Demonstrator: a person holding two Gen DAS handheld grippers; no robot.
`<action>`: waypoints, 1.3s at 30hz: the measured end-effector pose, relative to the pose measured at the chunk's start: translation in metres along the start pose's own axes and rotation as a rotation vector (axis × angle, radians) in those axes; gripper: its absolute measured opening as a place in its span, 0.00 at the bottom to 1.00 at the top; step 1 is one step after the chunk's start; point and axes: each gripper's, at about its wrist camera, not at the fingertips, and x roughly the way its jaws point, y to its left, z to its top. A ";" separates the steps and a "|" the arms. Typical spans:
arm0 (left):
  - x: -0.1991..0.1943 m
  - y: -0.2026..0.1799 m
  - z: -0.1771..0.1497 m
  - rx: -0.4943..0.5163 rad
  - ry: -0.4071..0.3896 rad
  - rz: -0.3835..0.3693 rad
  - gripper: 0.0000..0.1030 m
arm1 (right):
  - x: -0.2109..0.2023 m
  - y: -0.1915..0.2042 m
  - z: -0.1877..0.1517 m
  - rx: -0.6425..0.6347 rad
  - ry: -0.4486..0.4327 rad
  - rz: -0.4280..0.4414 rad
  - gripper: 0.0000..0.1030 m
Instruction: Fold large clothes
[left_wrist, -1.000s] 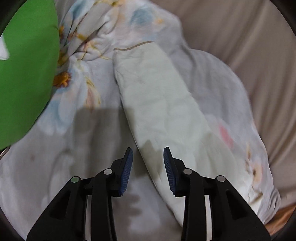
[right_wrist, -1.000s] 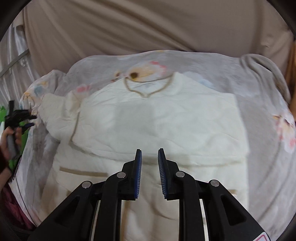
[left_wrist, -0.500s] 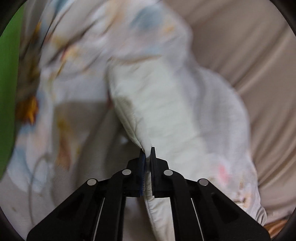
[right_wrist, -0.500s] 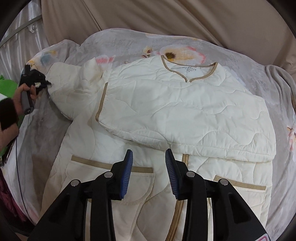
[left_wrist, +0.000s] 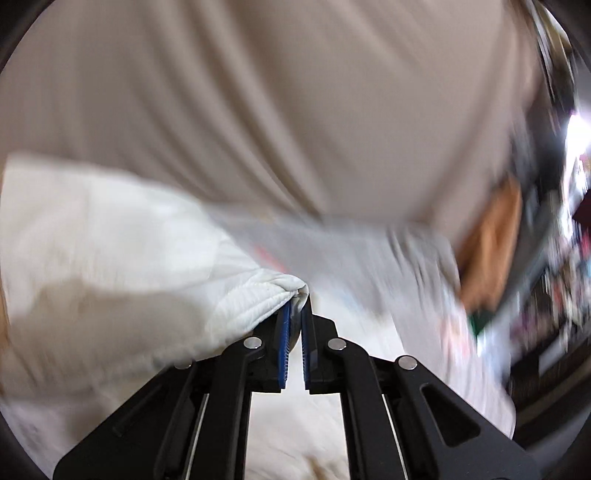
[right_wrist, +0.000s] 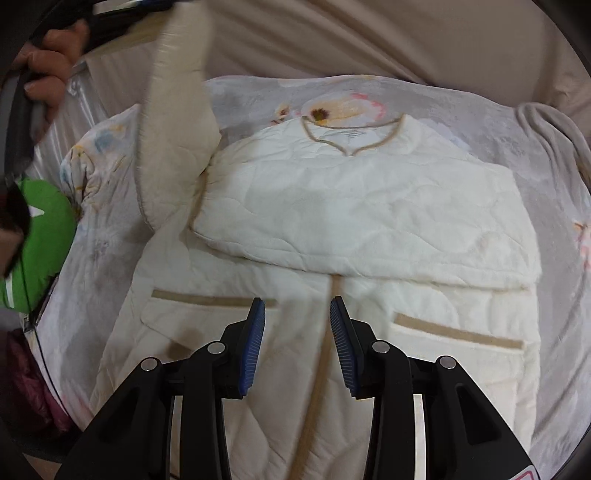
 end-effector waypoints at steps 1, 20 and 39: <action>0.031 -0.022 -0.024 0.026 0.084 0.010 0.07 | -0.006 -0.013 -0.006 0.017 -0.002 -0.017 0.37; -0.003 0.022 -0.162 -0.149 0.312 0.445 0.37 | -0.036 -0.123 0.008 0.109 -0.140 -0.130 0.53; 0.000 0.084 -0.157 -0.260 0.309 0.558 0.50 | 0.032 -0.143 0.057 0.196 -0.096 -0.185 0.59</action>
